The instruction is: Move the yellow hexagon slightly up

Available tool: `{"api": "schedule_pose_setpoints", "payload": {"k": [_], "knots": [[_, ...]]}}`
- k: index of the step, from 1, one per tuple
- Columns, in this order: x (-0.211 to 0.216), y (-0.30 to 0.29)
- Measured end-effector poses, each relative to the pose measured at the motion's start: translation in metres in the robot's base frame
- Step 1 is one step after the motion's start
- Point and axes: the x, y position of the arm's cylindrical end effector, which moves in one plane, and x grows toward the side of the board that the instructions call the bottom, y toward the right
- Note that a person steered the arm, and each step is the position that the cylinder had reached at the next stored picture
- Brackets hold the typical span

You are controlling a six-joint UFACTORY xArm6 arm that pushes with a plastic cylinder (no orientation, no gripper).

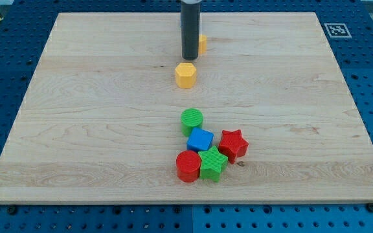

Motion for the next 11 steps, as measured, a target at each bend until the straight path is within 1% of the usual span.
{"api": "schedule_pose_setpoints", "payload": {"k": [1,3,6,7,8,9,10,11], "knots": [[-0.014,0.0],[-0.011,-0.001],[0.061,-0.054],[0.115,-0.029],[0.135,-0.013],[0.122,-0.036],[0.096,-0.053],[0.094,-0.043]]}}
